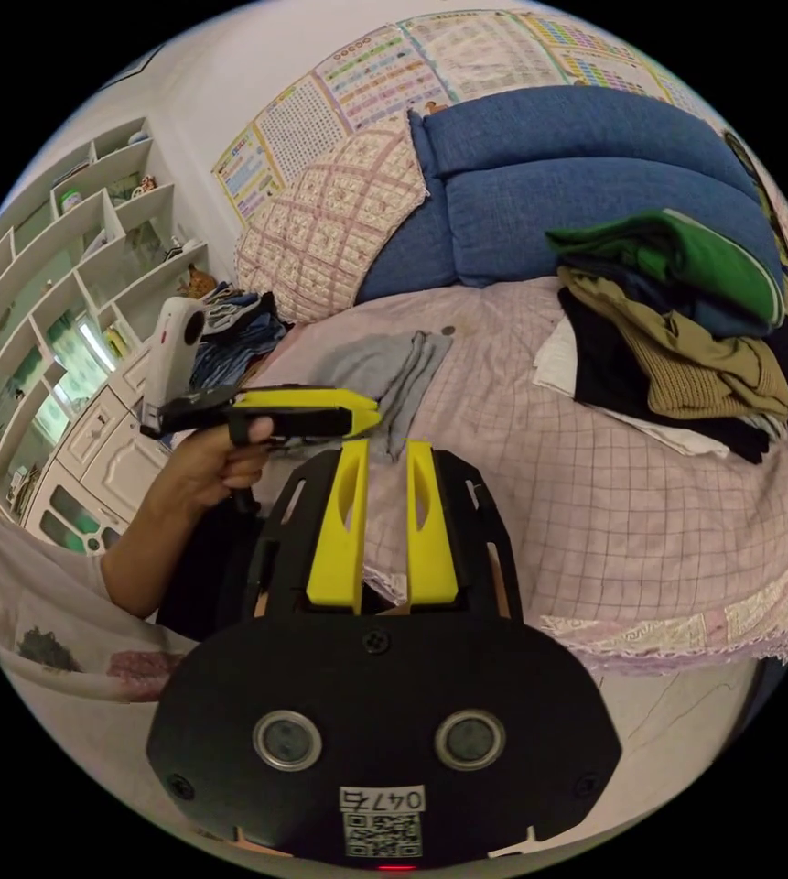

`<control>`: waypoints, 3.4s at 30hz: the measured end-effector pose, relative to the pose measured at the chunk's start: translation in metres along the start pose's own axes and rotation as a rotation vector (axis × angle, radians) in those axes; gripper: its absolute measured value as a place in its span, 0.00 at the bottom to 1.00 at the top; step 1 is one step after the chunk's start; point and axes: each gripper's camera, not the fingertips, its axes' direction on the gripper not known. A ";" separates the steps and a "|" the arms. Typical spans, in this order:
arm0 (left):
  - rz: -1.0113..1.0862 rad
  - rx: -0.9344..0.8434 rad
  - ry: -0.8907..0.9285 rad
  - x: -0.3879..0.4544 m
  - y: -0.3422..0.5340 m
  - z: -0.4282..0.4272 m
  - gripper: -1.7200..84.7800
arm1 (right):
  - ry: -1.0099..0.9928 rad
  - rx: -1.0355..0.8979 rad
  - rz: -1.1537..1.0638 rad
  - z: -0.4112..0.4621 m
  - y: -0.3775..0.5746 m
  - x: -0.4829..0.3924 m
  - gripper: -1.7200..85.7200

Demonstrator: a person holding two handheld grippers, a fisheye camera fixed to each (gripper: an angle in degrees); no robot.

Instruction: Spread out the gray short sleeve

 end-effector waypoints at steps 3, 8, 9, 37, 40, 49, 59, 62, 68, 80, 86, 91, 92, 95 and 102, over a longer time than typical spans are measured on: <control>0.031 0.049 -0.050 0.006 0.051 -0.035 0.12 | -0.021 0.011 -0.001 0.010 0.011 -0.001 0.07; -0.009 -0.027 -0.268 -0.014 0.110 -0.071 0.13 | -0.071 0.032 -0.018 0.045 0.014 -0.012 0.09; -0.015 -0.038 -0.275 -0.017 0.113 -0.068 0.13 | -0.070 0.036 -0.022 0.050 0.013 -0.014 0.10; 0.014 -0.173 -0.394 -0.045 0.040 0.027 0.10 | -0.087 -0.023 0.059 0.183 0.020 0.103 0.13; 0.038 -0.244 -0.425 -0.047 0.030 0.057 0.11 | -0.076 -0.091 0.050 0.224 -0.011 0.133 0.12; 0.010 -0.259 -0.409 -0.077 -0.001 0.095 0.09 | -0.127 -0.230 0.172 0.310 -0.035 0.214 0.10; -0.033 -0.212 -0.424 -0.097 -0.006 0.103 0.09 | -0.100 -0.076 -0.044 0.254 -0.005 0.220 0.03; -0.040 -0.190 -0.440 -0.099 -0.009 0.099 0.08 | -0.066 0.029 -0.209 0.198 0.017 0.196 0.02; -0.050 -0.109 -0.448 -0.099 -0.027 0.087 0.07 | 0.086 0.221 -0.456 0.066 0.092 0.194 0.02; 0.029 -0.095 -0.474 -0.059 -0.099 0.141 0.05 | 0.352 0.243 -0.546 -0.175 0.163 0.423 0.03; 0.041 -0.197 -0.581 -0.055 -0.131 0.167 0.04 | 0.380 0.208 -0.520 -0.224 0.132 0.586 0.03; -0.016 -0.243 -0.646 -0.076 -0.152 0.184 0.02 | 0.633 0.162 -0.161 -0.203 0.081 0.765 0.04; -0.040 -0.242 -0.644 -0.083 -0.159 0.189 0.02 | 0.721 0.117 0.032 -0.186 0.079 0.815 0.05; -0.076 -0.246 -0.646 -0.094 -0.174 0.198 0.02 | 0.917 -0.072 0.407 -0.139 0.109 0.904 0.09; -0.080 -0.257 -0.663 -0.117 -0.186 0.200 0.02 | 0.926 0.131 0.263 -0.087 0.184 0.911 0.08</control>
